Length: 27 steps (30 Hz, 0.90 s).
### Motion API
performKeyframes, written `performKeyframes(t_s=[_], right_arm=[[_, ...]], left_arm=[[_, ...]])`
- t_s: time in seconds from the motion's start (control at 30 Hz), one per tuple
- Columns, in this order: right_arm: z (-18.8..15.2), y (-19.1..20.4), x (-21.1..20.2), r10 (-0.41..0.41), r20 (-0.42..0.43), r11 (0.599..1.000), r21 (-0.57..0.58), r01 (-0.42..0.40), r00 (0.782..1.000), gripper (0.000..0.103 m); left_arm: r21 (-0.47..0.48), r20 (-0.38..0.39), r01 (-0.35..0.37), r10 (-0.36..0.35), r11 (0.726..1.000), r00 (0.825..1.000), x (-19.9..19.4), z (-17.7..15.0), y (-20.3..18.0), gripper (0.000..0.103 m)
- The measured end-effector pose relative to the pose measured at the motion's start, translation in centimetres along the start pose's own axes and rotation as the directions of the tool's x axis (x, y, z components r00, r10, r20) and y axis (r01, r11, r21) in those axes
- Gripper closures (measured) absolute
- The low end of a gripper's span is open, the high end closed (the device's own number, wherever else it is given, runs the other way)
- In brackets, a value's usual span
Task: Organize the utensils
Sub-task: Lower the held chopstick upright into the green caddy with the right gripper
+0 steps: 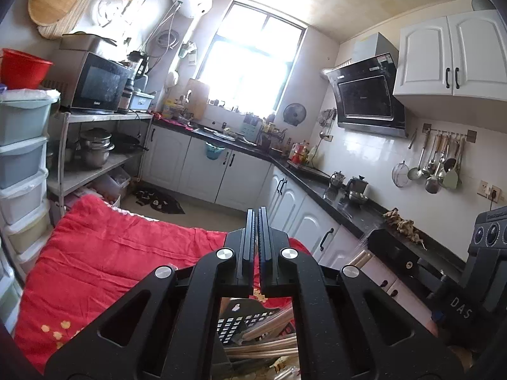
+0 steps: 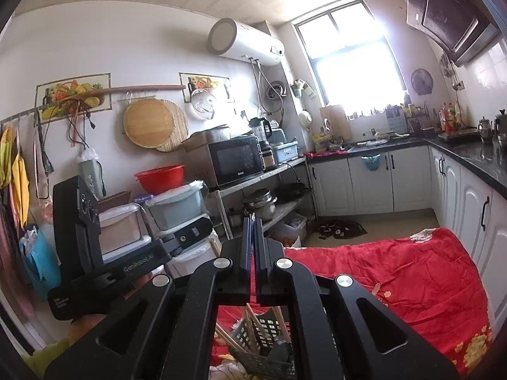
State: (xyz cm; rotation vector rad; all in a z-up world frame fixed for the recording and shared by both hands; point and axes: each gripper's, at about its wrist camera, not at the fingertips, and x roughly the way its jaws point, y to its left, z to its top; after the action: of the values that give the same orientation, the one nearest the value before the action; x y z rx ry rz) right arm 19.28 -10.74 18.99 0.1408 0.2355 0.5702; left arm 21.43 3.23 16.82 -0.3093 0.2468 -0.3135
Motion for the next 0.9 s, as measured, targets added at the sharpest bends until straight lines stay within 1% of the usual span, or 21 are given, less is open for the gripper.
performKeyframes(t_s=[0.37,0.7,0.73,0.8,0.9], right_arm=[[-2.0,-1.6,1.8,-0.033,-0.033,0.999,0.036,0.034,0.999,0.101],[-3.6,-2.8,2.4,-0.078,-0.074,0.994,0.064,0.083,0.994,0.100],[-3.7,-2.9,2.4,-0.080,-0.077,0.994,0.068,0.085,0.994,0.100],[-3.9,-3.1,2.3,-0.085,-0.081,0.993,0.073,0.091,0.993,0.094],[-4.1,-3.3,2.0,-0.090,-0.084,0.992,0.080,0.097,0.992,0.088]], left_arm=[[-0.021,-0.047,-0.022,0.021,1.000,0.999,1.1,-2.2,1.2,0.103],[-0.020,-0.080,-0.017,0.015,1.000,0.997,1.2,-4.1,1.6,0.103],[-0.020,-0.082,-0.019,0.017,1.000,0.996,1.1,-4.2,1.6,0.103],[-0.021,-0.088,-0.021,0.020,1.000,0.996,1.1,-4.3,1.7,0.103],[-0.018,-0.094,-0.024,0.022,1.000,0.995,1.0,-4.5,1.6,0.101]])
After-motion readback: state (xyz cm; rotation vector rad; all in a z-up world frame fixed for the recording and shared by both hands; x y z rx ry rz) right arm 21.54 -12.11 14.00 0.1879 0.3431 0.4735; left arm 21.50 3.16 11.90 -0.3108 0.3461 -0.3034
